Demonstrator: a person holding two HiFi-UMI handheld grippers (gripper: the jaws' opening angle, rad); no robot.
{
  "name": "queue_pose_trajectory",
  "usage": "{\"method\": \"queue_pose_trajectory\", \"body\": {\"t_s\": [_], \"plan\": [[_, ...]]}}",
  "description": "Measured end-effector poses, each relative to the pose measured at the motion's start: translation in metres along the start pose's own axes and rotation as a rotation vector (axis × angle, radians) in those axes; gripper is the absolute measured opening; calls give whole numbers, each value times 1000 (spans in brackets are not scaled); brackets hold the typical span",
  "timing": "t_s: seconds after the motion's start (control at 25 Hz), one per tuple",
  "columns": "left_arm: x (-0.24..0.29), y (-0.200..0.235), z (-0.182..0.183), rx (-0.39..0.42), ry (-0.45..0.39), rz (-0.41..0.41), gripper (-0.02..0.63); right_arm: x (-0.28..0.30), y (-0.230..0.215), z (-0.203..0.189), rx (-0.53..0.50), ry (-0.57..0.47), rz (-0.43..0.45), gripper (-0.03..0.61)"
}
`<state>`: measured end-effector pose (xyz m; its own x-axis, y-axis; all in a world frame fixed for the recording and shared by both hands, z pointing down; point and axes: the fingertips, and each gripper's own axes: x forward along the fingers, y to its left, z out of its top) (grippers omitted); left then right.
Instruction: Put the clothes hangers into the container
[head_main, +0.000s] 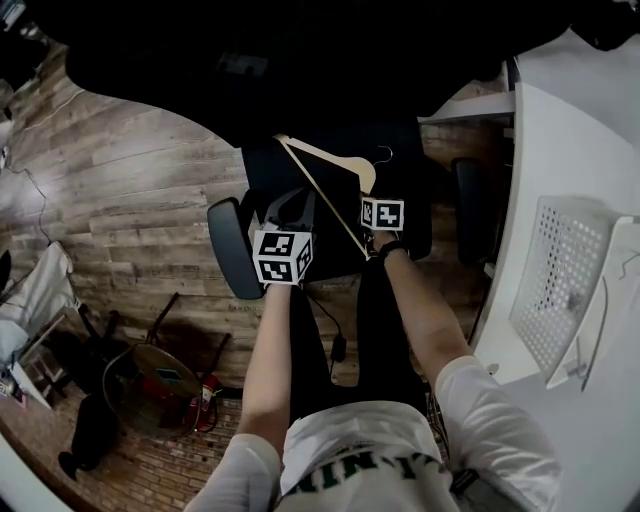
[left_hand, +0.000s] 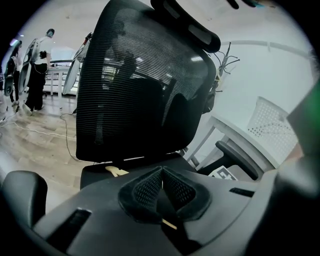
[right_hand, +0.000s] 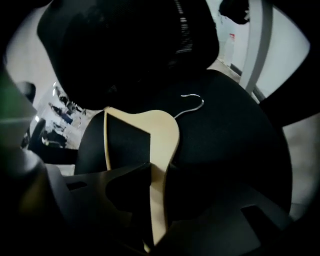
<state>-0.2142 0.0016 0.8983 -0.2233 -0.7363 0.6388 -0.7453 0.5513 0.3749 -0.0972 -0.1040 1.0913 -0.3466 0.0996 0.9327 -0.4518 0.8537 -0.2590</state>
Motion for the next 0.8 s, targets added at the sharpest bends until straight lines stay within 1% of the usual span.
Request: {"method": "queue_pose_trajectory", "body": {"t_s": [0.04,0.08,0.16,0.28,0.4,0.48,0.56,0.8], "plan": [[-1,-2,4,-1,0,-3,15,-4,-3,2,27,9,6,126],[-2,-3,7,-2,-2,-5,15,-9,-5,5,26,15,3,124],[-6,-4,12,-4,-6,-4,15,-19,-7,9,0,14,-18,123],[-14,-9,17,-12,-11,-8,14,-40,-9,12,-6,-6,-18,123],[-25,-19,27,-4,-13,-19,14,-67,-7,19,-63,-21,-30,123],[-34,-27,34,-18,-16,-28,14,-84,-4,22,-91,-25,-43,121],[-44,-37,40,-32,-23,-40,15,-100,-1,22,-92,-33,-45,121],[-74,-67,71,-15,-56,-62,14,-161,14,37,-84,-112,-28,121]]}}
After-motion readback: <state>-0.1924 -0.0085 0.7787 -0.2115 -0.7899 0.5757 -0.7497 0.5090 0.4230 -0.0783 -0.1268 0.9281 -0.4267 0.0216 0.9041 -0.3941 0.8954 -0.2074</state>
